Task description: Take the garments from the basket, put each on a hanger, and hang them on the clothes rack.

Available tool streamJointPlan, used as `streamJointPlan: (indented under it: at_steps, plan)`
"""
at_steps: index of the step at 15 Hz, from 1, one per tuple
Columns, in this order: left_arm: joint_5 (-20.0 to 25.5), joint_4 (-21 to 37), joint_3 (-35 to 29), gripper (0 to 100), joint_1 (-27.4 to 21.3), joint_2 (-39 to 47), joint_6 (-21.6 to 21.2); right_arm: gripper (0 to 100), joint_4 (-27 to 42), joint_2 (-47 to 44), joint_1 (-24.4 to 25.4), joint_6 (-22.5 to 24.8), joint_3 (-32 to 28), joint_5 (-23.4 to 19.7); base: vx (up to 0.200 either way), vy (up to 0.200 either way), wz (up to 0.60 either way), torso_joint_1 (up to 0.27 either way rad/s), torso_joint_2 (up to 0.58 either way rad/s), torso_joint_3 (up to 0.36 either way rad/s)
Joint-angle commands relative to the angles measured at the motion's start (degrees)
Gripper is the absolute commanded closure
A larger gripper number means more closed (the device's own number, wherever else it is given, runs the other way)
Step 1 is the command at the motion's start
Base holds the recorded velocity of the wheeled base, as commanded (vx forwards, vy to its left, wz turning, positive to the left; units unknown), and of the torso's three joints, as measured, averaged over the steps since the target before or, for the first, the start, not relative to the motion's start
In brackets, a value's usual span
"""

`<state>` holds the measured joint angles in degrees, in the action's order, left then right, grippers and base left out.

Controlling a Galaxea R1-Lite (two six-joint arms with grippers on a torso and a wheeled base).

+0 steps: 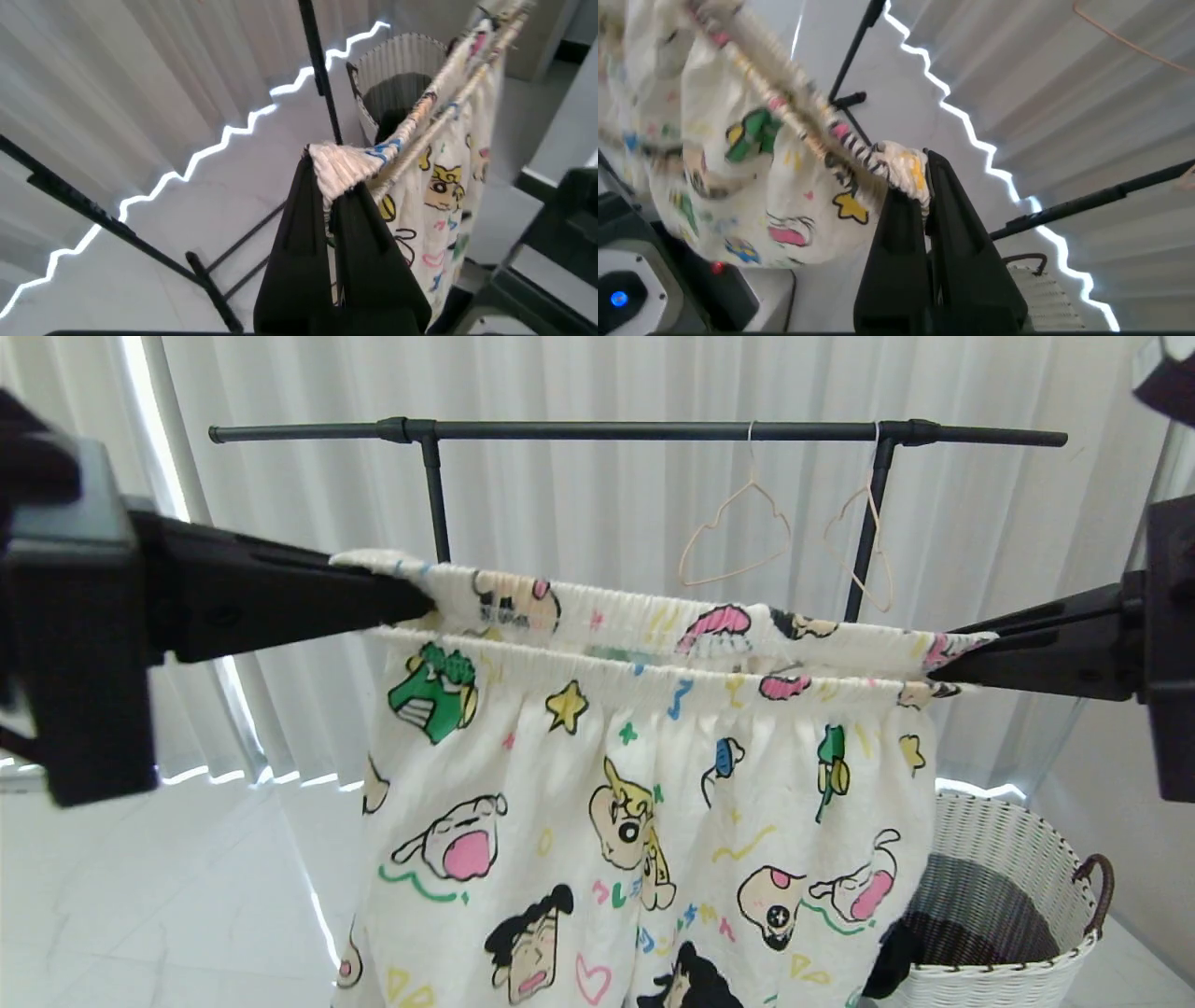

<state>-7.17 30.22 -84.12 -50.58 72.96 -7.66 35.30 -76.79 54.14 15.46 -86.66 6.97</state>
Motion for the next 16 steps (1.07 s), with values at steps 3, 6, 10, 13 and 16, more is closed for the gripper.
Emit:
streamJointPlan:
  at_steps: [3,6,10,13,16]
  plan:
    - [-5.1,0.0,-4.0,100,0.9,6.7,-0.1,100,-0.5,2.4,-0.3,-0.8,0.6,0.1,0.000,0.000,0.00,0.000,0.00,0.000]
    - [-9.9,0.0,-3.2,100,2.3,6.6,-0.1,100,-1.3,2.5,-0.3,-4.5,0.6,0.1,0.000,0.000,0.00,0.000,0.00,0.000]
    - [-10.3,0.0,-2.9,100,2.9,6.1,0.2,100,-5.5,2.4,-0.2,-7.1,1.1,0.1,0.000,0.000,0.00,0.000,0.00,0.000]
    - [-10.3,0.0,-3.0,100,3.0,6.0,0.2,100,-5.4,2.3,-0.2,-7.3,1.1,0.1,0.000,0.000,0.00,0.000,0.00,0.000]
    - [-10.3,0.0,-3.0,100,3.0,5.9,0.2,100,-5.2,2.4,-0.2,-7.3,1.2,0.1,0.000,0.000,0.00,0.000,0.00,0.000]
